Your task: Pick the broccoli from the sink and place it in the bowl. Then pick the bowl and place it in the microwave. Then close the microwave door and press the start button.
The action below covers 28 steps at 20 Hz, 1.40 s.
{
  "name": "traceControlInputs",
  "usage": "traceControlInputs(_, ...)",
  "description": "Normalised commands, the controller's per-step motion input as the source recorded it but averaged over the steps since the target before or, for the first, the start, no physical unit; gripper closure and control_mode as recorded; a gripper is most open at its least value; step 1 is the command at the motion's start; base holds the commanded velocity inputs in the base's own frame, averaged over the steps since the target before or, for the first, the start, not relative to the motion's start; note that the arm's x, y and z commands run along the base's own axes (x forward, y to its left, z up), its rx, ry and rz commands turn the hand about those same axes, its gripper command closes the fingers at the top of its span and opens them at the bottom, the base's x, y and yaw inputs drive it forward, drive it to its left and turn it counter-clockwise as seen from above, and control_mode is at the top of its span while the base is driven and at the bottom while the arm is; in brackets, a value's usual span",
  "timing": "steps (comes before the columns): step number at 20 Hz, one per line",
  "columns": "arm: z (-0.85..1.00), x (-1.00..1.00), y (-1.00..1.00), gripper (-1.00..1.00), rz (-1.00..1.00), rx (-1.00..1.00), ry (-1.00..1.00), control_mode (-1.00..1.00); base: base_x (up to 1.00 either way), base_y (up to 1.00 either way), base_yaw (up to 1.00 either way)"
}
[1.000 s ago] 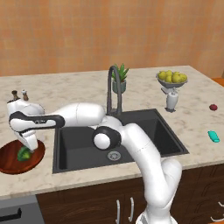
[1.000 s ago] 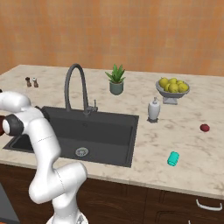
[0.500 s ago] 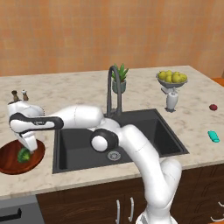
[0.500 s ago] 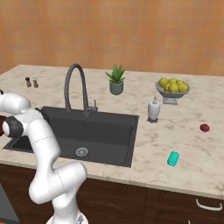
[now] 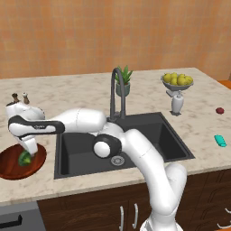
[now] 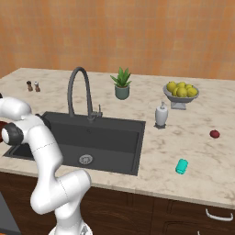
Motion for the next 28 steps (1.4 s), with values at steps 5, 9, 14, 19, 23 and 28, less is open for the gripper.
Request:
traceControlInputs(5,0.59,0.0,0.0,-1.0,0.01,0.0,0.0,-1.0,0.0,0.0,0.0)
traceControlInputs(9,0.34,-0.14,-0.16,-1.0,0.07,0.01,0.0,-1.0,0.0,0.0,0.0)
traceControlInputs(14,0.13,-0.6,-0.17,-1.0,0.18,0.04,0.0,-1.0,0.0,0.0,0.0)
traceControlInputs(19,0.03,-0.93,-0.22,-1.0,0.09,0.17,-0.11,-1.0,0.0,0.0,0.0)
traceControlInputs(23,-0.05,-1.0,-0.49,-1.0,0.0,0.34,-0.25,-1.0,0.0,0.0,0.0)
traceControlInputs(28,-0.43,-0.95,-0.64,-1.0,0.0,0.43,-0.27,-1.0,0.0,0.0,0.0)
